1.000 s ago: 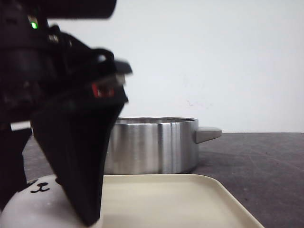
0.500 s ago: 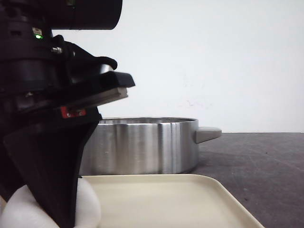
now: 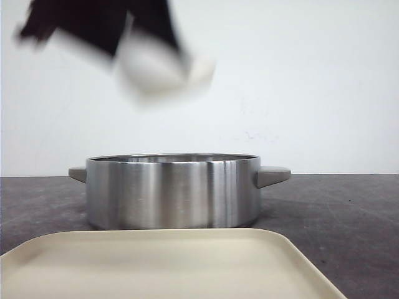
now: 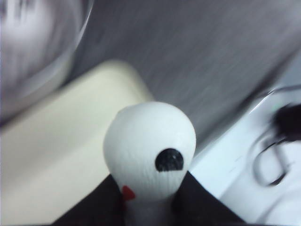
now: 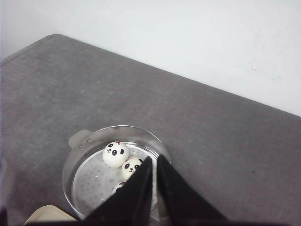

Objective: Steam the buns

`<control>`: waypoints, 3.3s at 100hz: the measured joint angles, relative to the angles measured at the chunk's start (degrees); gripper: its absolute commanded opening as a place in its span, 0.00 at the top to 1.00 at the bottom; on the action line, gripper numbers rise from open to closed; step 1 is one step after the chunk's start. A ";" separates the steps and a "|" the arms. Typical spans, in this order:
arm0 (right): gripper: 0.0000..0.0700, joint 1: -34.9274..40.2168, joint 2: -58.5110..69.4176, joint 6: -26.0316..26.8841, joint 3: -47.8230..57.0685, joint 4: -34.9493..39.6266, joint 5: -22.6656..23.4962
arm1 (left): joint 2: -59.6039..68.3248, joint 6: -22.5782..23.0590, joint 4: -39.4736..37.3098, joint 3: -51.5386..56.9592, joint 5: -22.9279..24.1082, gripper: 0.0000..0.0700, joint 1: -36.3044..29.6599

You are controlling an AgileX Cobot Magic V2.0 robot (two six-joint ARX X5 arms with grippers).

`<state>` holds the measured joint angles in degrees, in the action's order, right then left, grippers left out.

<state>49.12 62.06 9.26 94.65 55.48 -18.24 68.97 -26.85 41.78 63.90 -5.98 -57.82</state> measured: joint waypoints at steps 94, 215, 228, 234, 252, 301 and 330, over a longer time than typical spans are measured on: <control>0.99 0.00 0.00 0.00 0.00 0.22 0.00 | 31.65 17.46 2.47 18.78 3.08 0.99 25.31; 0.99 0.00 1.70 0.61 -6.23 -6.32 -1.31 | 22.21 15.28 1.03 22.51 4.55 0.45 25.88; 0.99 0.00 1.70 0.61 -12.20 -15.87 0.02 | 11.61 14.58 -0.61 23.32 7.13 0.62 25.88; 0.99 0.00 1.70 0.57 -15.04 -20.85 1.53 | 7.34 14.23 0.15 23.32 7.80 0.68 25.90; 0.99 0.02 1.73 0.48 -22.82 -35.10 5.75 | -4.33 14.45 4.00 23.19 12.57 0.95 26.01; 0.99 0.02 1.73 -3.30 -27.23 -49.29 7.74 | -29.62 16.39 5.99 2.84 16.00 1.00 27.43; 0.99 0.02 1.75 -3.48 -27.23 -49.00 7.74 | -35.06 16.22 11.56 1.27 16.11 1.00 27.43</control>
<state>49.15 63.81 5.78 67.42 6.48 -10.50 33.91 -10.63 53.34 65.17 10.13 -30.39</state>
